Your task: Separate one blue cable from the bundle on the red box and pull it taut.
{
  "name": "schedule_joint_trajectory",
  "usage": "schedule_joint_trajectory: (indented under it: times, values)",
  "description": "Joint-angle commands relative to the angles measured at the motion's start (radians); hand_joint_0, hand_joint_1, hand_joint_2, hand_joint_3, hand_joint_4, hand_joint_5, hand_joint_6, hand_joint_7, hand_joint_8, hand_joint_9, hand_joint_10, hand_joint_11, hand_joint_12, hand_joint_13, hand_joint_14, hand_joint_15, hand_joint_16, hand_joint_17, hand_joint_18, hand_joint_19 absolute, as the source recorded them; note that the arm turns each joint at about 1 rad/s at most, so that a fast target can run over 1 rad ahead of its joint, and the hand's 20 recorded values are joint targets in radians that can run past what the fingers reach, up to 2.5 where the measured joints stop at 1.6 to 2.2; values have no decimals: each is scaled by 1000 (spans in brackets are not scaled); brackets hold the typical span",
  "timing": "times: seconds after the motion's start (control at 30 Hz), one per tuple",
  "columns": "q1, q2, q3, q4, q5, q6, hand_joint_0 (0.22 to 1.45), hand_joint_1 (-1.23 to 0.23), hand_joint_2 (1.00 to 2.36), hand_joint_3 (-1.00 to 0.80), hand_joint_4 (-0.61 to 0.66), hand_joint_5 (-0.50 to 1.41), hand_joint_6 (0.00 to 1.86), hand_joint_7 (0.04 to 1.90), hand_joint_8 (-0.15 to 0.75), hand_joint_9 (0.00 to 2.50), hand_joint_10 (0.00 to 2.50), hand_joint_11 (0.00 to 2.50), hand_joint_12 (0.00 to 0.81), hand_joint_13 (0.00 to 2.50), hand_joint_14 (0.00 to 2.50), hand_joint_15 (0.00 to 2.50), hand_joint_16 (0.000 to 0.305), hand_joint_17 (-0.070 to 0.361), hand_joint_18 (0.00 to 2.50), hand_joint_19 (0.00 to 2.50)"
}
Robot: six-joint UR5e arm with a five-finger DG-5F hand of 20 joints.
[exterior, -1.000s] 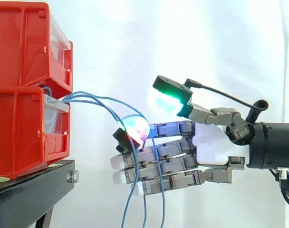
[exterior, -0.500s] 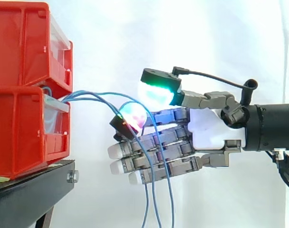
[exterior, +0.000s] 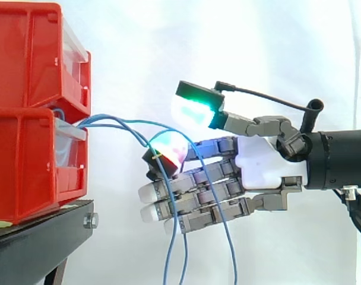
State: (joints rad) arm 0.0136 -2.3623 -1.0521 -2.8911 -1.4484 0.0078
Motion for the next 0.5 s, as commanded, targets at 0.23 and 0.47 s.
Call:
schedule_joint_trajectory:
  times: [0.23,0.47]
  values:
    - [-4,0,29,-7,-3,-3,571,-580,1017,-141,217,-137,891,975,255,659,13,346,312,482,12,280,50,114,432,313]
    - [-7,0,33,0,-4,-11,592,-772,1022,-115,76,-166,921,892,241,626,16,408,304,470,15,304,47,107,430,322]
